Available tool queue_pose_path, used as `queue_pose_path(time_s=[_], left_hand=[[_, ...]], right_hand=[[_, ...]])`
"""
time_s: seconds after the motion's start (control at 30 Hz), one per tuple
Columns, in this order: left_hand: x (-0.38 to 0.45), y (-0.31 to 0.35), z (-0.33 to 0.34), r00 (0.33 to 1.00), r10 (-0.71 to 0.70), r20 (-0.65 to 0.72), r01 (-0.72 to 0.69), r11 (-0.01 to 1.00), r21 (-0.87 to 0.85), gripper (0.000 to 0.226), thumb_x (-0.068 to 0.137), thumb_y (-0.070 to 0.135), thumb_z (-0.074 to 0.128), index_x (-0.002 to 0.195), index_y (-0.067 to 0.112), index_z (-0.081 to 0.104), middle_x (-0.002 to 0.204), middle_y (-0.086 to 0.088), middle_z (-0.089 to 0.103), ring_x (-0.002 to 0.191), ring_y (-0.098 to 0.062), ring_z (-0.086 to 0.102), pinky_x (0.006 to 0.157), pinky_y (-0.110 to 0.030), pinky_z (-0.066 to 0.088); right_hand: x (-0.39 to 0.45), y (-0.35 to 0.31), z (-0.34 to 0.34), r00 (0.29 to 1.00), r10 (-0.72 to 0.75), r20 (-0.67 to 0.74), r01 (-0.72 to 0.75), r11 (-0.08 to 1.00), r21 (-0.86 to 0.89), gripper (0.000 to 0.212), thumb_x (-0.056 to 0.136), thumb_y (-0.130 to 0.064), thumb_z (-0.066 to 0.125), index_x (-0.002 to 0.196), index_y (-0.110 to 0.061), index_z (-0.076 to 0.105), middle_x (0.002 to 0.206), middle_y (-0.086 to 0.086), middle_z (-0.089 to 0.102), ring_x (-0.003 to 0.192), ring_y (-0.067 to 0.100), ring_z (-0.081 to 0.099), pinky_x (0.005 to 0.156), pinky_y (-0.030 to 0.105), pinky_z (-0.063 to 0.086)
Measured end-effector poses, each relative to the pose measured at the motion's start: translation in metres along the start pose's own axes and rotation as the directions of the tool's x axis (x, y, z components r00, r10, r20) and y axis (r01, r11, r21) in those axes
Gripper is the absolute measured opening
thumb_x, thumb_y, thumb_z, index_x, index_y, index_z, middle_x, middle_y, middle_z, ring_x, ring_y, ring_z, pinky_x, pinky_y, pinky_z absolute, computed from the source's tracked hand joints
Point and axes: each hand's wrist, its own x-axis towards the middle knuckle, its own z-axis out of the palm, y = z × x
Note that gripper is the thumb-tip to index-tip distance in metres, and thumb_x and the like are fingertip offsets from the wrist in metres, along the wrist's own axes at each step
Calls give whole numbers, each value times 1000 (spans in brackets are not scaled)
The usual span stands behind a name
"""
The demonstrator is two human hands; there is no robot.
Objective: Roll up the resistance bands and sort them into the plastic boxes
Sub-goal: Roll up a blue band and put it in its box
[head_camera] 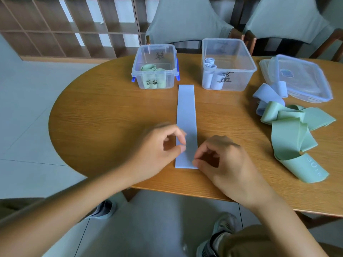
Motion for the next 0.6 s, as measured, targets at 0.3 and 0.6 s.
queue_pose_path(time_s=[0.3,0.6], left_hand=[[-35,-1,5,997,75,15,-76,985,152,12,84,18,77,82,25,67,114,19,63,114,-8,57,97,-29,43],[-37,-7,10,993,111,39,-118,939,324,9,94,32,60,91,24,62,146,11,48,145,-13,25,117,-22,18]], right_hand=[[-4,1,4,997,-1,71,3,1000,-28,17,79,-22,81,79,-33,69,96,-19,59,102,6,52,88,11,35],[-5,0,8,998,4,67,3,994,-106,6,87,-25,73,83,-27,68,103,-18,52,106,8,44,92,11,33]])
